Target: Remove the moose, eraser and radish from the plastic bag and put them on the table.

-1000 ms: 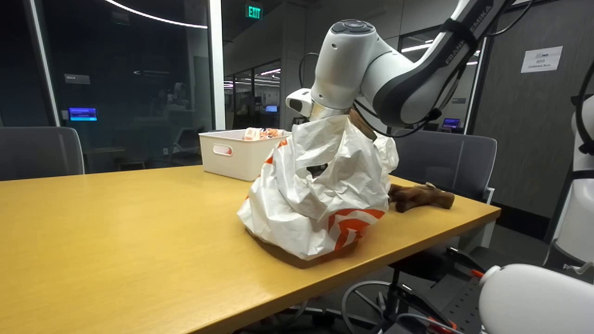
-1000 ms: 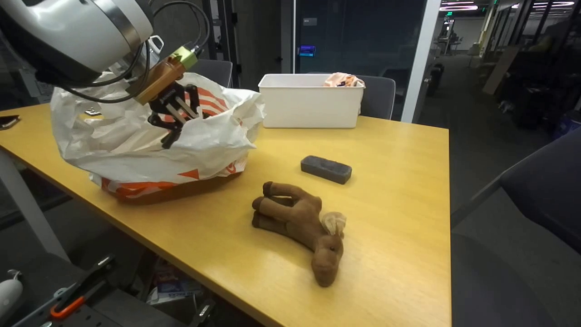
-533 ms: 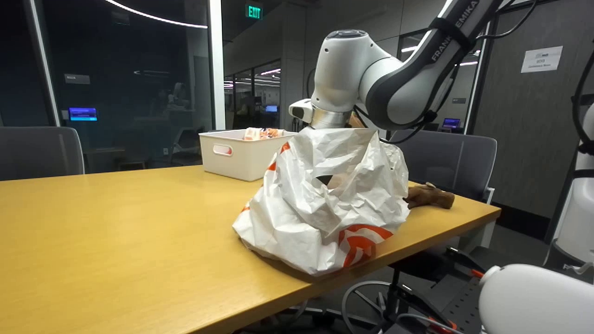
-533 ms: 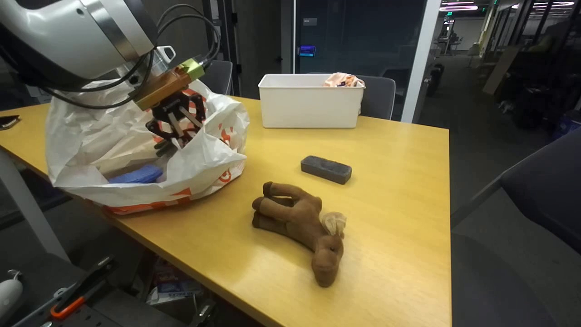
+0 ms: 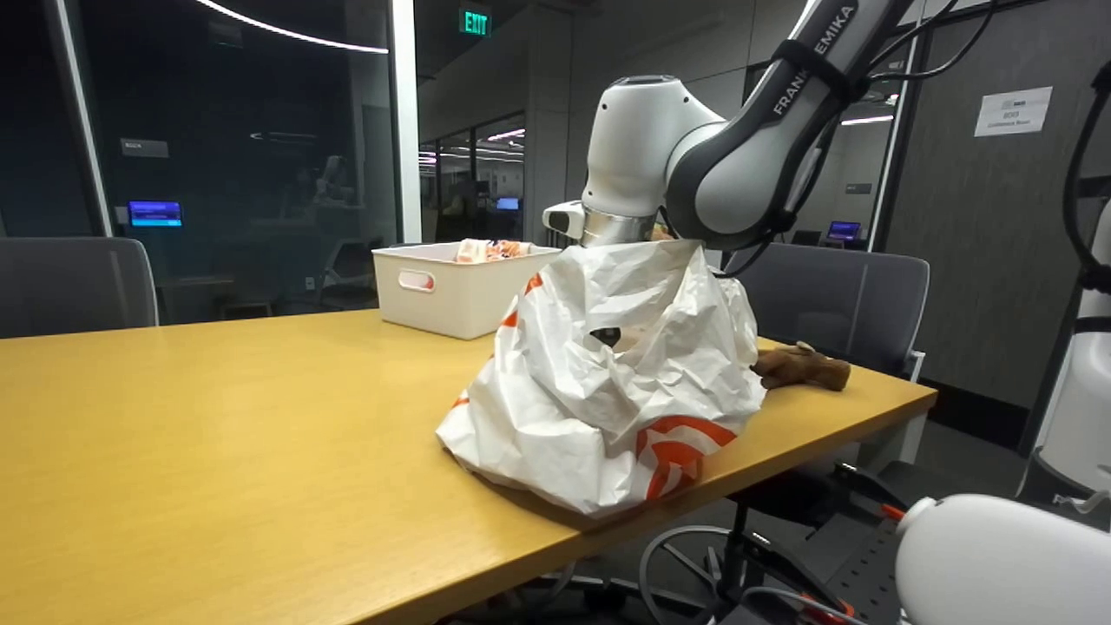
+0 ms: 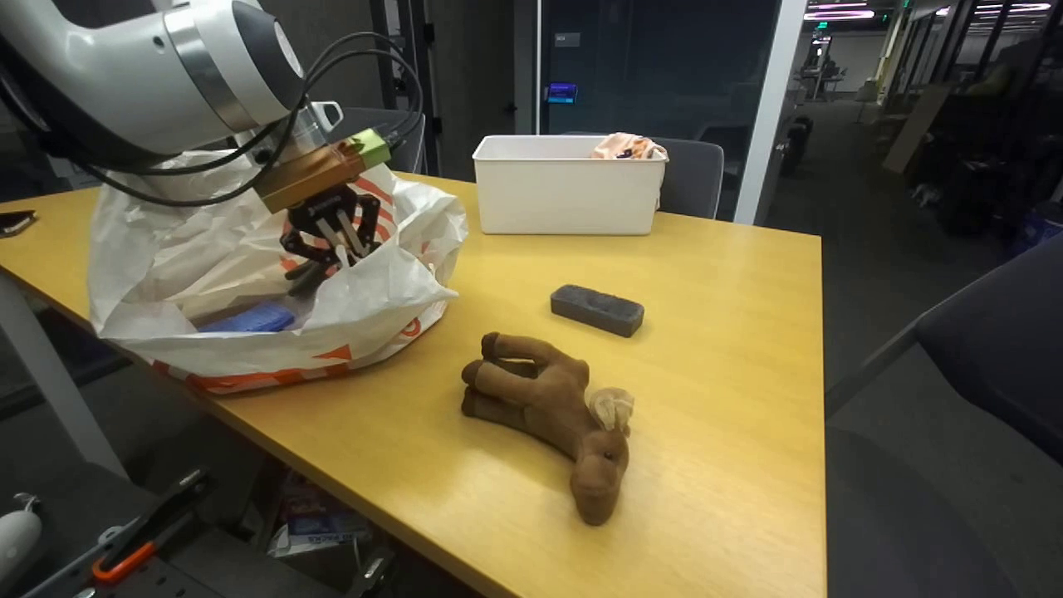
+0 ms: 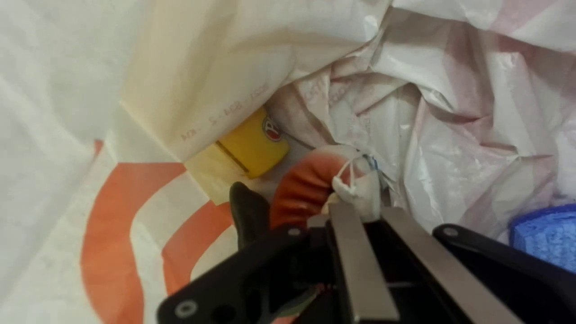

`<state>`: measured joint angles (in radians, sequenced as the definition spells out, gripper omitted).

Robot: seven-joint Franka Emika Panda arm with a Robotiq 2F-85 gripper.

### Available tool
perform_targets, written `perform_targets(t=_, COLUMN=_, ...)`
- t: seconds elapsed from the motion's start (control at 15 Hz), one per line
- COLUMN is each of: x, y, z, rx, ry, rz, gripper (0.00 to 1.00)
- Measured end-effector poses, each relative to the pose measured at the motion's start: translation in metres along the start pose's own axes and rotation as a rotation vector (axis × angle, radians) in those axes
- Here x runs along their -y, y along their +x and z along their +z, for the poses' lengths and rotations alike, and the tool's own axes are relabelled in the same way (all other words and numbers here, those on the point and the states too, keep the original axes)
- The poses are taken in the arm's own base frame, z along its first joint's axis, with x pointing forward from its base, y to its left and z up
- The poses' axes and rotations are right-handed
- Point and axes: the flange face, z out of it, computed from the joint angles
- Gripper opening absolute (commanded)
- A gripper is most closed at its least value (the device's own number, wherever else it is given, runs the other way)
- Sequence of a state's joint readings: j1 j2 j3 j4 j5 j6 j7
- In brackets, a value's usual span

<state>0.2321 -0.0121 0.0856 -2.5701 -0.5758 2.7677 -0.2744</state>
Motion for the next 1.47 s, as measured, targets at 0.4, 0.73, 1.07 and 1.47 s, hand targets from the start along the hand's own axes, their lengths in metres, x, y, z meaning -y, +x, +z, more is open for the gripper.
perform_targets(t=0.4, x=0.004, y=-0.012, z=-0.043, rx=0.202, ry=-0.044, rz=0.002, gripper=0.02)
perform_targets(t=0.73, x=0.018, y=-0.038, z=-0.089, rx=0.483, ry=-0.077, rz=0.024, gripper=0.02)
perform_targets(t=1.07, x=0.034, y=-0.051, z=-0.143, rx=0.532, ry=-0.027, rz=0.005, gripper=0.02)
perform_targets(t=1.47, x=0.006, y=-0.077, z=-0.232, rx=0.341, ry=-0.159, rz=0.187, gripper=0.02)
